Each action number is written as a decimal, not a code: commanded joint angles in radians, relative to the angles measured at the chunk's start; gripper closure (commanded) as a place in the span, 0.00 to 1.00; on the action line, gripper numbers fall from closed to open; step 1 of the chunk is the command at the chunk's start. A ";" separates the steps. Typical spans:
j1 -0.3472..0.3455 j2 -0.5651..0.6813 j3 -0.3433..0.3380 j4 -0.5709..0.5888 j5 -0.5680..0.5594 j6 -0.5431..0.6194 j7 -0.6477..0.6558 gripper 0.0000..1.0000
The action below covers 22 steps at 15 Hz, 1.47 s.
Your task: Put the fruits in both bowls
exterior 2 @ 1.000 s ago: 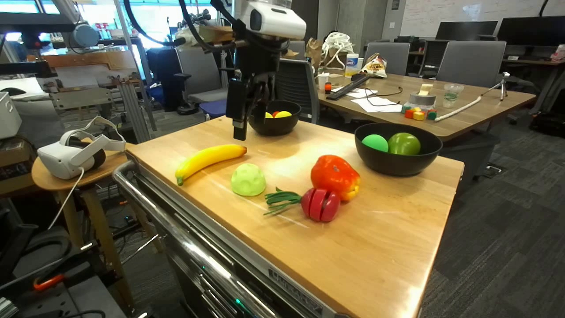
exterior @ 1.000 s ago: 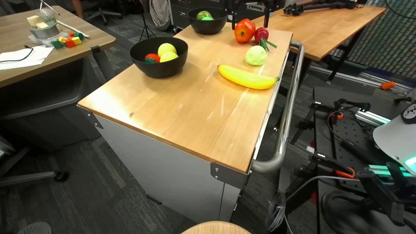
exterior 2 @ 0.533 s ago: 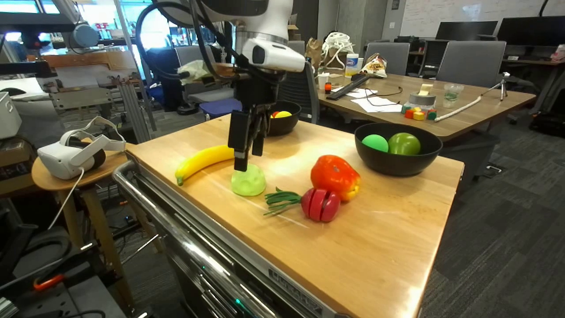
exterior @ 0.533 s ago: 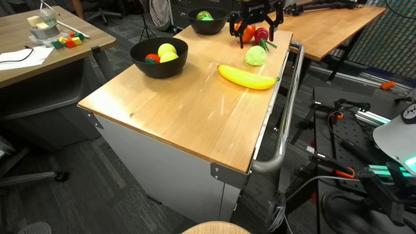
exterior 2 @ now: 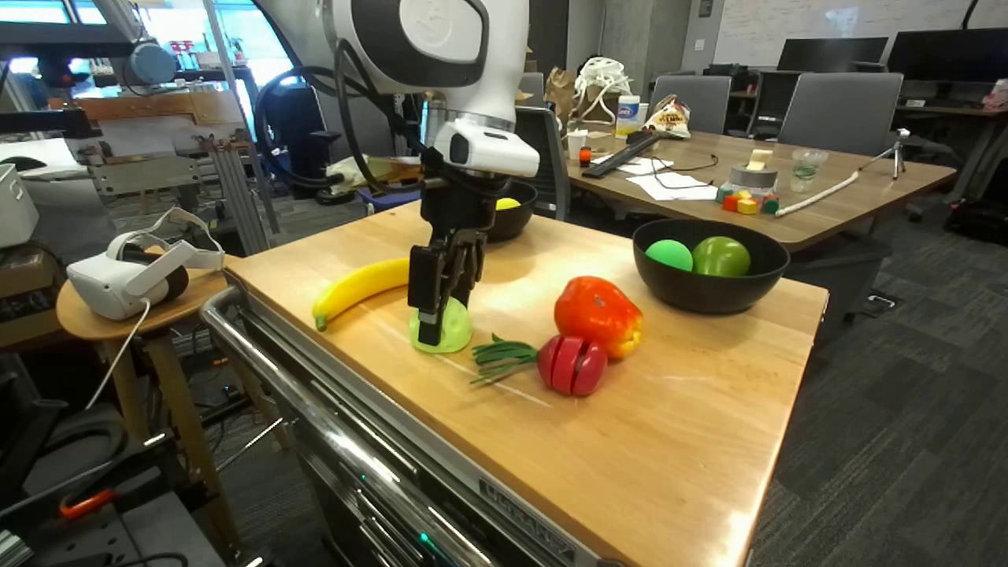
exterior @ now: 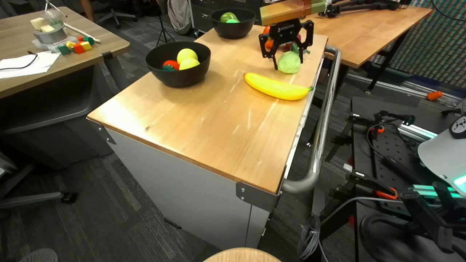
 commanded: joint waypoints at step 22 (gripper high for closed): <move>-0.014 0.462 -0.147 0.844 -0.250 0.135 0.387 0.92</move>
